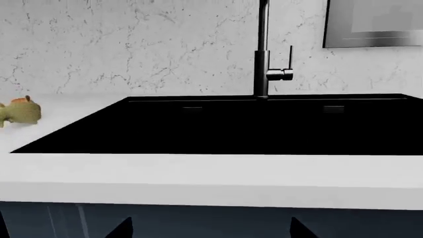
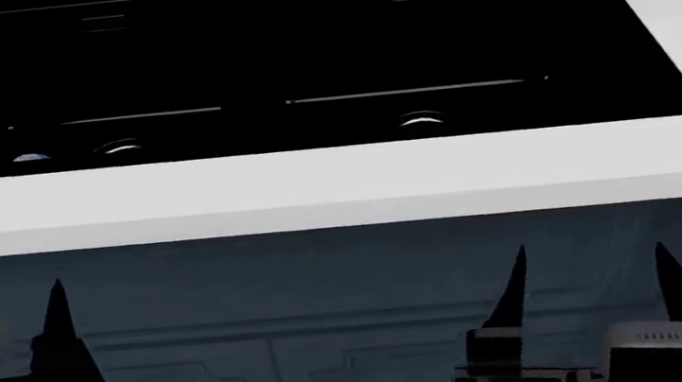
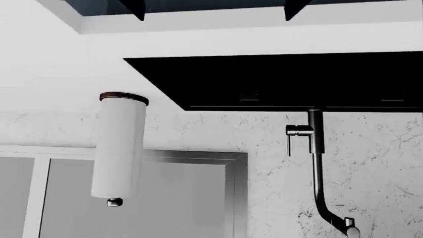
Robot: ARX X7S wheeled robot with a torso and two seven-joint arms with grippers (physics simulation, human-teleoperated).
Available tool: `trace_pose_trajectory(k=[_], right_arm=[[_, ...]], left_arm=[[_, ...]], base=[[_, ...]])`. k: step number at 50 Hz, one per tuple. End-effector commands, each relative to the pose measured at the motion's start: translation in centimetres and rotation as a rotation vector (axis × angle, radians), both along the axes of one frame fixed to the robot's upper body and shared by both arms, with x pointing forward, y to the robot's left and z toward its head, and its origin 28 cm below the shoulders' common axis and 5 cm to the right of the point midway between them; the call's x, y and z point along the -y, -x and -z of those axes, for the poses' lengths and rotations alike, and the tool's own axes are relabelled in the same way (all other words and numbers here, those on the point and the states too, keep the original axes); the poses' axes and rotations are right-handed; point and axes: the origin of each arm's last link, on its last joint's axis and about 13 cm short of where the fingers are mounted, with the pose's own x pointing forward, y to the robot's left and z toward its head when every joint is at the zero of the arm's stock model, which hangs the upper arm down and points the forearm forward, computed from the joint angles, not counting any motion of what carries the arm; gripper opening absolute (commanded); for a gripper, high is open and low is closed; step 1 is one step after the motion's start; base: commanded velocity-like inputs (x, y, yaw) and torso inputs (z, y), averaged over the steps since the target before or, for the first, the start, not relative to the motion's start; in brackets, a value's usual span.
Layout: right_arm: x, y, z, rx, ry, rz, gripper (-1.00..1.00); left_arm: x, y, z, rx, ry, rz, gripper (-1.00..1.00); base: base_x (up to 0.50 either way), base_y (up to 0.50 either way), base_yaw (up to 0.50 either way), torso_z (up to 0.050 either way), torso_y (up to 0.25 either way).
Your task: Pick the fish from the counter and place it in the sink
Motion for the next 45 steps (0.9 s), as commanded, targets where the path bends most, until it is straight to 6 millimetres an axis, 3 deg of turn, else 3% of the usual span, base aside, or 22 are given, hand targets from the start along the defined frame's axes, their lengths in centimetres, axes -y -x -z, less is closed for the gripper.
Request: trace_pose_trajectory(k=[1,20,45], right_arm=[[1.2,0.1,-2.9,-0.018,0.028,-0.023,1.00],[3.0,-0.5,-9.0,0.015,0.075,-0.045,1.00],[2.8,0.1,-9.1,0.050,0.058,-0.075,1.00]], left_arm=[[-1.0,-0.7,-3.3,-0.032,-0.004,0.021,1.00],[-2.3,-2.2,-8.2,-0.014,-0.020,0.062,1.00],[-2.2,-1.8,-8.3,0.007,-0.004,0.056,1.00]], base=[[0.00,0.00,0.00,0.000,0.000],[0.00,0.00,0.00,0.000,0.000],[0.24,0.15,0.00,0.000,0.000]])
